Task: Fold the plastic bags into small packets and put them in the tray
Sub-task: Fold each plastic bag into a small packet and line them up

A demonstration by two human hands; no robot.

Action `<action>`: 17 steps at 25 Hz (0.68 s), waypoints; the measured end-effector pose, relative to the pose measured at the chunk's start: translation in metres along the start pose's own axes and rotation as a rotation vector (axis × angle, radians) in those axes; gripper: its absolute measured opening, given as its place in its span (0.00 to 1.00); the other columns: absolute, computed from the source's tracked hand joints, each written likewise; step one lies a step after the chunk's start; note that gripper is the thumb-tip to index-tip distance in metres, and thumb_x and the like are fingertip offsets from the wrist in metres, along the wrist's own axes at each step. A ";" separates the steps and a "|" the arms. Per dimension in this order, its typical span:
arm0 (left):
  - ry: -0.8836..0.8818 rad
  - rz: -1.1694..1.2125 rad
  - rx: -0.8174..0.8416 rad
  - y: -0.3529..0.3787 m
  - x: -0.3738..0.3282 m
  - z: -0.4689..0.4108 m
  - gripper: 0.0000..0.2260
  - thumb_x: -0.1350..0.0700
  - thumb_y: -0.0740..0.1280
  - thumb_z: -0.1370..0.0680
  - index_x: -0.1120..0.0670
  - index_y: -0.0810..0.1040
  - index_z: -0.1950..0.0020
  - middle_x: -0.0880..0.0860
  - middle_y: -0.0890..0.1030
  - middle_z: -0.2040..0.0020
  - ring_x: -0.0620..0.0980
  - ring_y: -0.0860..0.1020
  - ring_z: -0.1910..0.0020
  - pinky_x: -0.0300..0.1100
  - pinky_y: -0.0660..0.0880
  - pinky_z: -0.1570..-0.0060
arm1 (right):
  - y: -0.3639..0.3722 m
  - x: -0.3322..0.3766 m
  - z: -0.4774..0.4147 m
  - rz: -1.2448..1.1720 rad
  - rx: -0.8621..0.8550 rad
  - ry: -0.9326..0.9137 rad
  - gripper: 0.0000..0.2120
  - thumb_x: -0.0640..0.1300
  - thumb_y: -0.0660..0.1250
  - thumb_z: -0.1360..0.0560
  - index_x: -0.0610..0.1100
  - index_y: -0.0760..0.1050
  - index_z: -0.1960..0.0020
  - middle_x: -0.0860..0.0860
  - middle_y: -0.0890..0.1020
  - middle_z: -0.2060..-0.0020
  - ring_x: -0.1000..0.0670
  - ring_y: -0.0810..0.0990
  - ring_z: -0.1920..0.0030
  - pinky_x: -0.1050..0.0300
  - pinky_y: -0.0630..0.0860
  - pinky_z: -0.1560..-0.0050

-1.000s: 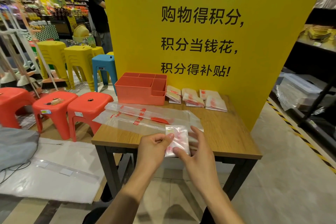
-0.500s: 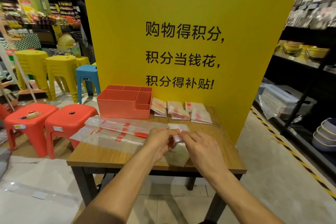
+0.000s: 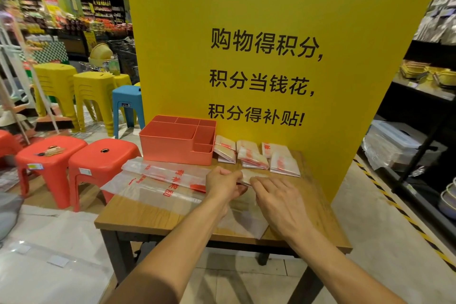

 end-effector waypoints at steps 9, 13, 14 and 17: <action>0.556 -1.048 0.046 -0.039 -0.032 -0.021 0.10 0.48 0.64 0.17 0.50 0.77 0.39 0.50 0.83 0.42 0.51 0.81 0.44 0.55 0.79 0.40 | 0.032 -0.065 -0.054 0.112 0.091 0.002 0.15 0.40 0.83 0.36 0.45 0.78 0.58 0.49 0.85 0.66 0.48 0.78 0.76 0.59 0.65 0.80; 0.691 -1.649 0.233 -0.072 0.005 -0.027 0.27 0.35 0.48 0.16 0.41 0.57 0.17 0.47 0.53 0.16 0.53 0.49 0.16 0.54 0.47 0.18 | 0.075 -0.105 -0.103 0.137 0.139 0.073 0.11 0.39 0.82 0.34 0.46 0.80 0.59 0.51 0.81 0.71 0.48 0.75 0.75 0.61 0.63 0.78; 0.644 -1.673 0.266 -0.076 0.012 -0.031 0.29 0.33 0.44 0.16 0.40 0.49 0.16 0.47 0.44 0.15 0.52 0.41 0.16 0.55 0.40 0.18 | 0.087 -0.111 -0.117 0.125 0.142 0.088 0.11 0.38 0.82 0.35 0.46 0.80 0.60 0.50 0.80 0.73 0.47 0.75 0.72 0.60 0.63 0.77; 0.632 -1.706 0.261 -0.072 0.017 -0.035 0.31 0.30 0.40 0.18 0.38 0.39 0.17 0.46 0.34 0.17 0.50 0.31 0.19 0.52 0.31 0.22 | 0.123 -0.121 -0.143 0.092 0.170 0.168 0.08 0.37 0.79 0.32 0.44 0.80 0.61 0.49 0.80 0.71 0.46 0.74 0.66 0.56 0.68 0.74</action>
Point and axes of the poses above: each hand's wrist, its own z-axis away from the middle knuckle, its own y-axis out of the palm, x = y × z, the point moved 8 cm from there along -z, towards the middle knuckle
